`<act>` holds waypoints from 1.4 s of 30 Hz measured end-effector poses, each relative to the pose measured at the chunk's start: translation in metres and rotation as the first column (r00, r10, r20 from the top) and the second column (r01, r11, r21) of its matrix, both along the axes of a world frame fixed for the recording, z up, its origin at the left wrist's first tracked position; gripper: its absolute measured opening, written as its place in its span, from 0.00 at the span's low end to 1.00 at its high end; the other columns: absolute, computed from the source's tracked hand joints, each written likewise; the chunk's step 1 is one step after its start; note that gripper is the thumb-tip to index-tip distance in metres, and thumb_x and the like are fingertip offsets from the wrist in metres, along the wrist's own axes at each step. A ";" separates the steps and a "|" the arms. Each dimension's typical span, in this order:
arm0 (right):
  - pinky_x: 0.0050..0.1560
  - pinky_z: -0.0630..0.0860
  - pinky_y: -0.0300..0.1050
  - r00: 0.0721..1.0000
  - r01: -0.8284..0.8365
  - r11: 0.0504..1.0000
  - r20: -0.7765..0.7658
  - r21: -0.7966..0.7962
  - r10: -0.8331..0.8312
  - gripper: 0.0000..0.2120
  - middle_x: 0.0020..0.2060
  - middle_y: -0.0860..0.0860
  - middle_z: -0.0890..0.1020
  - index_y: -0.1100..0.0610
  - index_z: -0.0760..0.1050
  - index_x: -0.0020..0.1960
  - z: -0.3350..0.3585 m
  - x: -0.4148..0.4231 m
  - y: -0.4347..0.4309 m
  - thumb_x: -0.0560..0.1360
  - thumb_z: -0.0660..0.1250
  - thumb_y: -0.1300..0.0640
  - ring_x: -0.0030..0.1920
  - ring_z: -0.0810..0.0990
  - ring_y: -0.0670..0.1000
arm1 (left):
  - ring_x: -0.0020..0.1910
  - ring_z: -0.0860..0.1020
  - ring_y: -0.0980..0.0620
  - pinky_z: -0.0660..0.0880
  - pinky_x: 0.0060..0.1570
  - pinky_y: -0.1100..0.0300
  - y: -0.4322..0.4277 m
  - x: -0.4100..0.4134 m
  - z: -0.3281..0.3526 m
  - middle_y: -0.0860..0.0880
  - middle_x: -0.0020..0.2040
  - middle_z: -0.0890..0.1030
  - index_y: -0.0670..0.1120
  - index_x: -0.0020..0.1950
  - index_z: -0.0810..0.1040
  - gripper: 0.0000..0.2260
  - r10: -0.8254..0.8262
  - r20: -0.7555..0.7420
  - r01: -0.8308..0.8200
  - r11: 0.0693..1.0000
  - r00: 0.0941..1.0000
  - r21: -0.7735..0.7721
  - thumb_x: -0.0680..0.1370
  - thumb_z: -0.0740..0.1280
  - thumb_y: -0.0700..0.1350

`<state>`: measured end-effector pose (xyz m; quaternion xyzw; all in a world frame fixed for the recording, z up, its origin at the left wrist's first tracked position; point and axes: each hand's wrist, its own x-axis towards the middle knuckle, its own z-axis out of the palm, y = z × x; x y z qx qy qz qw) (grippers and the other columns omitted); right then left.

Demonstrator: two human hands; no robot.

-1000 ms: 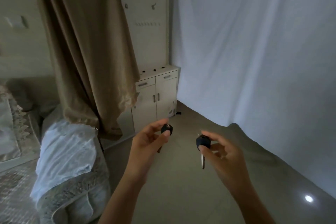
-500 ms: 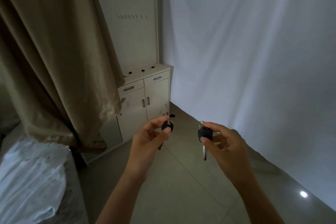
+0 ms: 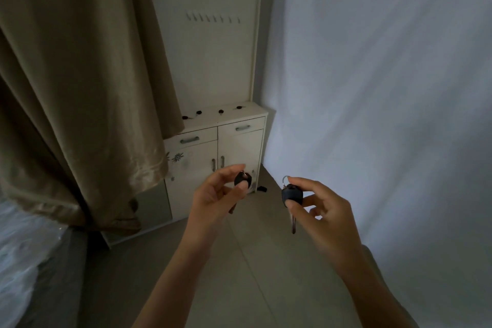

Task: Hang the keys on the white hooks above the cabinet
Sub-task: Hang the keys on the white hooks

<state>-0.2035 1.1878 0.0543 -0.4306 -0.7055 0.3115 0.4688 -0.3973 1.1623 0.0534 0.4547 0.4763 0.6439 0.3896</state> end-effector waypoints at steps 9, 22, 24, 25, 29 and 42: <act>0.42 0.75 0.31 0.996 -0.068 0.997 -0.058 -0.043 0.066 0.16 0.49 0.44 0.84 0.49 0.79 0.57 -0.002 0.007 0.143 0.71 0.73 0.59 0.48 0.82 0.43 | 0.39 0.76 0.51 0.75 0.38 0.68 0.130 0.006 -0.003 0.48 0.49 0.82 0.47 0.56 0.79 0.11 0.066 -0.009 -0.066 0.998 0.998 -0.008 0.75 0.68 0.37; 0.40 0.77 0.30 0.999 -0.036 0.999 -0.009 0.016 0.036 0.16 0.47 0.41 0.82 0.45 0.77 0.56 0.020 -0.050 0.366 0.72 0.71 0.60 0.47 0.80 0.40 | 0.38 0.78 0.54 0.74 0.38 0.67 0.358 -0.057 0.012 0.53 0.46 0.83 0.49 0.55 0.81 0.12 0.060 0.018 -0.061 0.998 0.998 0.027 0.75 0.68 0.36; 0.39 0.77 0.30 0.999 -0.037 0.999 -0.037 0.023 0.038 0.16 0.47 0.40 0.82 0.45 0.77 0.56 0.025 -0.061 0.393 0.72 0.71 0.61 0.46 0.81 0.41 | 0.38 0.78 0.54 0.75 0.40 0.67 0.387 -0.069 0.019 0.52 0.47 0.83 0.49 0.56 0.80 0.12 0.052 0.012 -0.053 0.997 0.999 0.051 0.75 0.68 0.36; 0.39 0.77 0.31 0.998 -0.043 0.999 -0.051 0.024 0.044 0.17 0.47 0.40 0.83 0.44 0.77 0.55 0.027 -0.067 0.406 0.72 0.71 0.62 0.45 0.81 0.42 | 0.39 0.78 0.54 0.75 0.41 0.67 0.399 -0.074 0.022 0.52 0.47 0.83 0.48 0.56 0.80 0.12 0.048 0.009 -0.048 0.997 0.999 0.059 0.75 0.68 0.36; 0.40 0.77 0.31 0.994 -0.087 0.996 -0.065 0.025 0.088 0.18 0.47 0.39 0.82 0.39 0.75 0.52 0.030 -0.093 0.456 0.72 0.71 0.61 0.46 0.81 0.41 | 0.38 0.78 0.57 0.75 0.41 0.70 0.441 -0.096 0.027 0.50 0.48 0.82 0.48 0.56 0.80 0.11 0.054 -0.013 -0.053 0.997 0.998 0.055 0.75 0.68 0.37; 0.39 0.78 0.34 0.959 -0.261 0.965 -0.111 -0.001 0.260 0.17 0.48 0.45 0.84 0.45 0.78 0.55 0.019 -0.161 0.681 0.71 0.71 0.64 0.43 0.82 0.45 | 0.39 0.75 0.54 0.73 0.41 0.70 0.635 -0.147 0.028 0.55 0.48 0.82 0.54 0.55 0.80 0.13 0.193 -0.050 -0.190 0.980 0.980 0.066 0.77 0.67 0.37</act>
